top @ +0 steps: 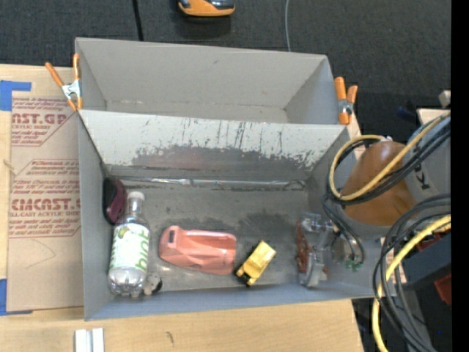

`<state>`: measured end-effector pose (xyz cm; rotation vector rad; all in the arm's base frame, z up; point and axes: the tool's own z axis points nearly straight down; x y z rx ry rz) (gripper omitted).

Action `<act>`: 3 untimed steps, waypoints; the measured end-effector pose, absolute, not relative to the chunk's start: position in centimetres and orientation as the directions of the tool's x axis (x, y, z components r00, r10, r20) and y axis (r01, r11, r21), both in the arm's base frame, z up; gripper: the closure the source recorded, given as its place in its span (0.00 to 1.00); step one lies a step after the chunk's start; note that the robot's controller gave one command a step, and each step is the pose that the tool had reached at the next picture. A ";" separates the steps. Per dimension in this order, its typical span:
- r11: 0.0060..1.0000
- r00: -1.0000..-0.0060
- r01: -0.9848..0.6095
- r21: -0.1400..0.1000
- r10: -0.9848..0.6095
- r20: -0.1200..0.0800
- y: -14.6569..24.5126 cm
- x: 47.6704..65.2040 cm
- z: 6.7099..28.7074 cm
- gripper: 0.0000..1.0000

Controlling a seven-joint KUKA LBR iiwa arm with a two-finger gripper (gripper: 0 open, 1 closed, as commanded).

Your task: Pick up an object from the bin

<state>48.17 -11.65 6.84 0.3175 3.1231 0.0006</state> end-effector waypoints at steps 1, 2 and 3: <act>0.895 -0.895 -0.446 0.002 -0.446 -0.002 -12.0 49.0 7.0 1.00; 0.895 -0.895 -0.446 0.002 -0.446 -0.002 -12.0 49.0 7.0 1.00; 0.896 -0.896 -0.445 0.002 -0.445 -0.001 -12.0 49.0 7.0 1.00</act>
Offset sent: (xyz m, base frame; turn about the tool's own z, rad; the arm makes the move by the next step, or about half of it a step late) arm 0.0000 0.0000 0.0000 0.0000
